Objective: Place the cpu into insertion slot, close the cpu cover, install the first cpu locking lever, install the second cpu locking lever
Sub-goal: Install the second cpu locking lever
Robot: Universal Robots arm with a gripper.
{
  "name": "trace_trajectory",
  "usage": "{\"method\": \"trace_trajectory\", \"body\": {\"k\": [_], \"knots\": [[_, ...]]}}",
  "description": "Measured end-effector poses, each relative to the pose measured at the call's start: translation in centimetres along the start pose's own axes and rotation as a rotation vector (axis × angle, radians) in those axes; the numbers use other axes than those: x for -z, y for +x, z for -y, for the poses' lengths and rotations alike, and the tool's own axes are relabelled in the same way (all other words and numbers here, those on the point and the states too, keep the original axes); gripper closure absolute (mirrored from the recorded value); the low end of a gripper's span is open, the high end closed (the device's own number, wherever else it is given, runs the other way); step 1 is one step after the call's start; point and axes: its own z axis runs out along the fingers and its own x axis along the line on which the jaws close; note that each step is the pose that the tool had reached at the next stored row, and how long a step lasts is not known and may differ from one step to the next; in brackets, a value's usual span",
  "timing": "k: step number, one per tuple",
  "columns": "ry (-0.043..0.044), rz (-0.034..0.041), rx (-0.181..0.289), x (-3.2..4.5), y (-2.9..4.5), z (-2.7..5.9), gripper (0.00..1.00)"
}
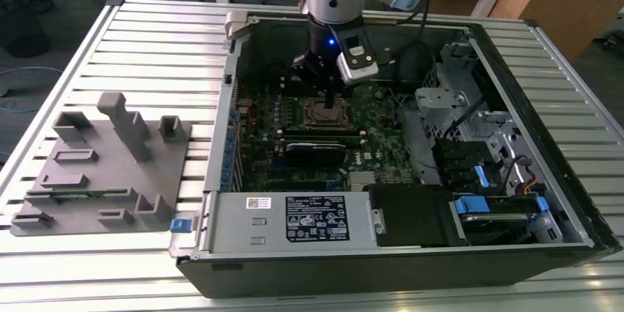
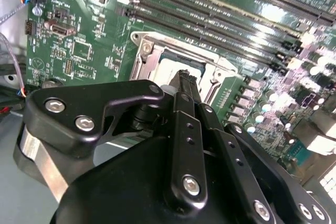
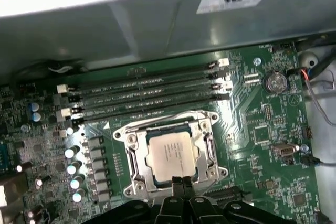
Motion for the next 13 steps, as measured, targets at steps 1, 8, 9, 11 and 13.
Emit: {"method": "trace_trajectory", "body": {"k": [1,8,9,11,13], "knots": [[0.0004,0.0001,0.0,0.0,-0.02,0.13,0.89],[0.0093,0.0019,0.001,-0.03,-0.19,0.99,0.89],[0.0107,0.0022,0.001,-0.03,-0.22,1.13,0.89],[0.0137,0.0028,0.001,-0.04,-0.27,1.42,0.89],[0.0164,0.0034,0.001,-0.04,-0.32,1.64,0.89]]}}
